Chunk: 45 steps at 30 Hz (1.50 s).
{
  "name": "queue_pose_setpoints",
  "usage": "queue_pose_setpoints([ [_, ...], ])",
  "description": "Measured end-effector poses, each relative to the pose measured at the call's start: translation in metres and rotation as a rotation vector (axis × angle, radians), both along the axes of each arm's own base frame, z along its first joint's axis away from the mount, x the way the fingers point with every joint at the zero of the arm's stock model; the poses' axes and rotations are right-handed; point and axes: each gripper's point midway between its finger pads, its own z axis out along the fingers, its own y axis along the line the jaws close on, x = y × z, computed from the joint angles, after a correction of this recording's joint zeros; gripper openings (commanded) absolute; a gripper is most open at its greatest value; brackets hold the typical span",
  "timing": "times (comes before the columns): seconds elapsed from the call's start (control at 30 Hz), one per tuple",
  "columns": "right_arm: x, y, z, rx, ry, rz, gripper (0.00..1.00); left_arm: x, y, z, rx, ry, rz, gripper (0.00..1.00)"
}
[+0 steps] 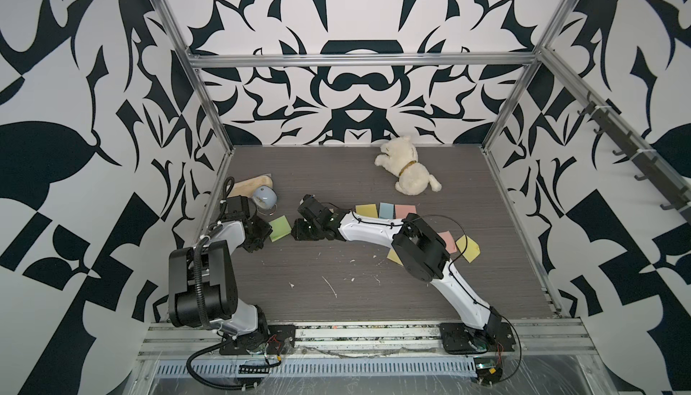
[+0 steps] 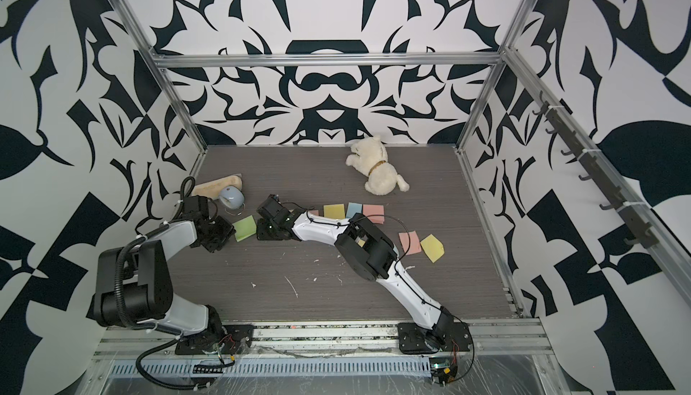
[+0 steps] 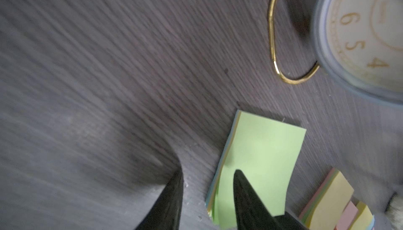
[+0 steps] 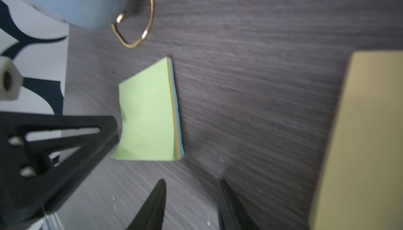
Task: Tear off pages from different memo pads
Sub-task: Pick up the memo pad from the center of the board.
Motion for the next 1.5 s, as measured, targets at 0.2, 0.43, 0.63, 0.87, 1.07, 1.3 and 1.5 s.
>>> queue_pose_setpoints([
  [0.2,0.009,0.013,-0.002,0.060,0.029,-0.034,0.37,0.008,-0.002,-0.002,-0.027,-0.023,0.010,0.27],
  [0.43,0.014,0.026,-0.004,0.112,0.047,-0.049,0.28,0.017,-0.006,-0.003,-0.057,-0.056,0.003,0.22],
  [0.63,0.017,0.030,-0.007,0.137,0.065,-0.064,0.10,0.020,-0.007,-0.003,-0.063,-0.067,0.003,0.20],
  [0.87,0.017,0.028,-0.006,0.197,0.066,-0.060,0.00,0.009,-0.012,0.001,-0.089,-0.044,-0.009,0.25],
  [1.07,-0.009,-0.022,0.018,0.205,0.075,-0.064,0.00,0.001,-0.027,0.058,-0.124,-0.144,-0.086,0.46],
  [1.3,-0.037,-0.089,0.101,0.395,0.045,-0.131,0.00,0.004,-0.078,0.125,-0.266,-0.358,-0.258,0.64],
  [1.5,-0.054,-0.133,0.115,0.486,0.067,-0.231,0.00,-0.015,-0.153,0.161,-0.402,-0.493,-0.476,0.59],
])
